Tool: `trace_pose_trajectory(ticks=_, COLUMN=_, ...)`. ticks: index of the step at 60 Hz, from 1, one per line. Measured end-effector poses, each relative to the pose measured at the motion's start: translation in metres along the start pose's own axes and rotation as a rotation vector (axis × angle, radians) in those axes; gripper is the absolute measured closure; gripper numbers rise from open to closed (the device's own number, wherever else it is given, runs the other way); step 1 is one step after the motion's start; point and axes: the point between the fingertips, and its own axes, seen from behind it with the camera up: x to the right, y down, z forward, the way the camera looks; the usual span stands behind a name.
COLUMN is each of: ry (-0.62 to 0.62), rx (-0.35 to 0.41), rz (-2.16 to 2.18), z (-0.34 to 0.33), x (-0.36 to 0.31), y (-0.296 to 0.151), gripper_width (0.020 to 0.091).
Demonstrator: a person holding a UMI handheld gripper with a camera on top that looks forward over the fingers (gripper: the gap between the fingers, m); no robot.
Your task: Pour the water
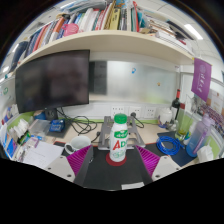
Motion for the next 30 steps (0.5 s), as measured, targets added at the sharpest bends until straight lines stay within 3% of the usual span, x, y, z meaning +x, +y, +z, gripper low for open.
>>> trace_pose_trajectory(ticks=30, ry=0.100, rx=0.065, rz=0.012, z=-0.081, x=-0.004, y=-0.052, gripper_width=0.0268)
